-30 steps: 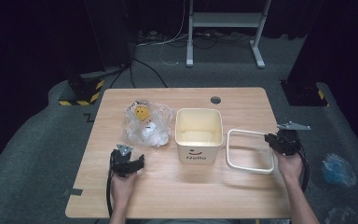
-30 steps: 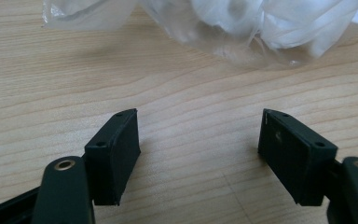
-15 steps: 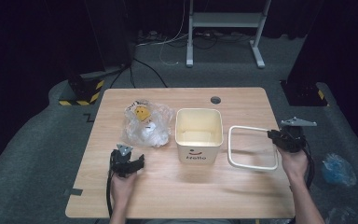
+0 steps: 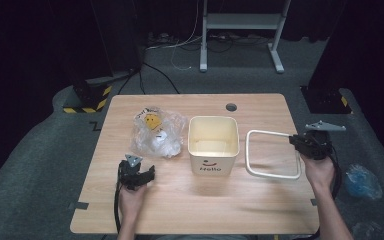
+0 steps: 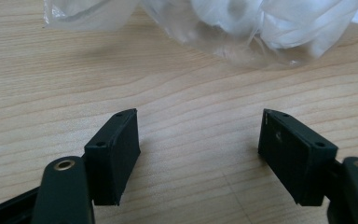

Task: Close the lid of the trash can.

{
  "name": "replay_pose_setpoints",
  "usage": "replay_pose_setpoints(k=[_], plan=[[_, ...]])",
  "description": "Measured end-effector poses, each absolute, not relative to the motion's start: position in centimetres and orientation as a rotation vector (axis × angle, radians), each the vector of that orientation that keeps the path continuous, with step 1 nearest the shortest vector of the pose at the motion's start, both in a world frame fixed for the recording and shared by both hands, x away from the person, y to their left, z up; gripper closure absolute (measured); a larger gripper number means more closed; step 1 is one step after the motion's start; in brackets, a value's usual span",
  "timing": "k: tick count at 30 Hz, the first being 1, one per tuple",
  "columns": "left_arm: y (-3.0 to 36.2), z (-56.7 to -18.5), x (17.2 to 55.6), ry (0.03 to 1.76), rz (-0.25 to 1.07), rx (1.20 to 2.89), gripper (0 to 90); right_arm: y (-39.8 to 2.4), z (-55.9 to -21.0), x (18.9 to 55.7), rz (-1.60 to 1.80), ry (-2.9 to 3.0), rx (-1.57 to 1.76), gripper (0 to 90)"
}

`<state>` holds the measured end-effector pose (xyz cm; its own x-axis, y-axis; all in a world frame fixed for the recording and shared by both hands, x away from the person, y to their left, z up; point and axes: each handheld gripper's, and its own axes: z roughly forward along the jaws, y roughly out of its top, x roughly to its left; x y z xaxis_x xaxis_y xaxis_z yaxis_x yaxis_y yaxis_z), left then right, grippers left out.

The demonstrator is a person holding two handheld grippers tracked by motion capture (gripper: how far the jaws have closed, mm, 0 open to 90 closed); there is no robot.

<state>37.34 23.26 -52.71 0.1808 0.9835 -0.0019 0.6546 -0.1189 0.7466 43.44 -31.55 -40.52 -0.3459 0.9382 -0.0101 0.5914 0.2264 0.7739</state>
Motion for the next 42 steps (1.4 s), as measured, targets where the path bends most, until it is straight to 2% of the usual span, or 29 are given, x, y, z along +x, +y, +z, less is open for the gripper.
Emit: replay_pose_setpoints(k=[15,30,42], plan=[[23.3,-52.7,37.3,1.538,0.685,1.847,28.6,-31.0,-37.8,43.3,0.956,2.015,1.378,77.9],[23.3,-52.7,37.4,1.537,0.684,1.848,28.3,-27.8,-34.8,43.9,0.985,2.033,1.315,77.9],[23.3,-52.7,37.4,1.536,0.683,1.849,28.0,-26.0,-34.5,45.0,0.988,2.054,1.318,77.9]])
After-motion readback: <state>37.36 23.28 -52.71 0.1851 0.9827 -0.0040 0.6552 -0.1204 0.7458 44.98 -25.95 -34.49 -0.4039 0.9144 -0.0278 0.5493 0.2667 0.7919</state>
